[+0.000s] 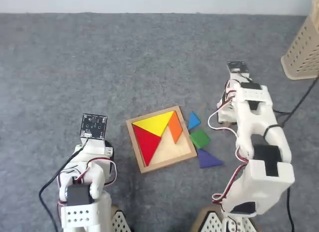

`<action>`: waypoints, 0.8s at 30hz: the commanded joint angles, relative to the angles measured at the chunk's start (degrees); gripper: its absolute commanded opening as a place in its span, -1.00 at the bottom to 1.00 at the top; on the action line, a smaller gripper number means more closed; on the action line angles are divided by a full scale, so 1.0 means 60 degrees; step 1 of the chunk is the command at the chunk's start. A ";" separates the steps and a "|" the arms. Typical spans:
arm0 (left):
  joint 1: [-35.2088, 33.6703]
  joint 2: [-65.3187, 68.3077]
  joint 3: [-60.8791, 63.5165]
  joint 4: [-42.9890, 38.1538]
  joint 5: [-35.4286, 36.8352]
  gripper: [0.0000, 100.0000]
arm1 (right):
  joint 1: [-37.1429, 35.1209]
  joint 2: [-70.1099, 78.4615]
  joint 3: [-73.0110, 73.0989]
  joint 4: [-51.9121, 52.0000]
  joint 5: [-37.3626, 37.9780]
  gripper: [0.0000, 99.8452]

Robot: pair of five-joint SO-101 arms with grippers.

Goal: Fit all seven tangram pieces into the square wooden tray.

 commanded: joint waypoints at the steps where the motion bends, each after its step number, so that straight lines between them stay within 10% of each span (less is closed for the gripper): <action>1: 0.0029 -0.0220 -0.0081 0.0029 0.0088 -0.86 | -0.0300 -0.1370 -0.0498 0.0388 0.1114 -0.99; 15: 0.0029 -0.0220 -0.0081 0.0029 0.0088 -0.86 | -0.5707 -0.2308 -0.0557 0.1033 0.5143 -0.99; 24: 0.0015 -0.0220 -0.0081 0.0029 0.0088 -0.86 | -0.6659 -0.0989 -0.2022 0.1253 0.7736 -0.97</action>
